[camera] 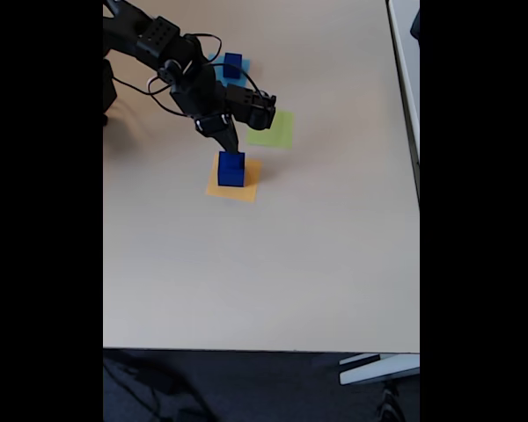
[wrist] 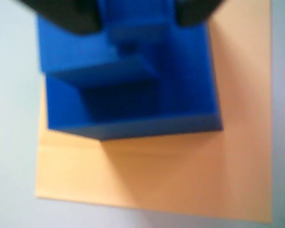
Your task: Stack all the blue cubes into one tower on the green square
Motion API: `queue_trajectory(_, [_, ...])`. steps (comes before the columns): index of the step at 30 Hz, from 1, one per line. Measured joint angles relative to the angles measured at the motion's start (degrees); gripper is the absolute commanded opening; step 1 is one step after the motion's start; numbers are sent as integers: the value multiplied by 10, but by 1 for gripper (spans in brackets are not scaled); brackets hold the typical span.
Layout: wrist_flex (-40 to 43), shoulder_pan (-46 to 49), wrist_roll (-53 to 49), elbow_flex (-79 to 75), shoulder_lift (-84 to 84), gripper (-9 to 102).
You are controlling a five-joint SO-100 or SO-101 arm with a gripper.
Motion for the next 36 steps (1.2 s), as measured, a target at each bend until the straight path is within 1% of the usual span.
queue_trajectory(3, [0, 3, 0, 0, 0, 0])
queue_trajectory(11, [0, 1, 0, 0, 0, 0])
queue_trajectory(13, [12, -4, 0, -8, 0, 0])
queue_trajectory(21, [30, -33, 25, -62, 0, 0])
queue_trajectory(28, [31, -79, 74, -73, 0, 0])
queue_trajectory(33, [31, -103, 96, -74, -40, 0])
queue_trajectory(36, [15, -120, 98, -75, -78, 0])
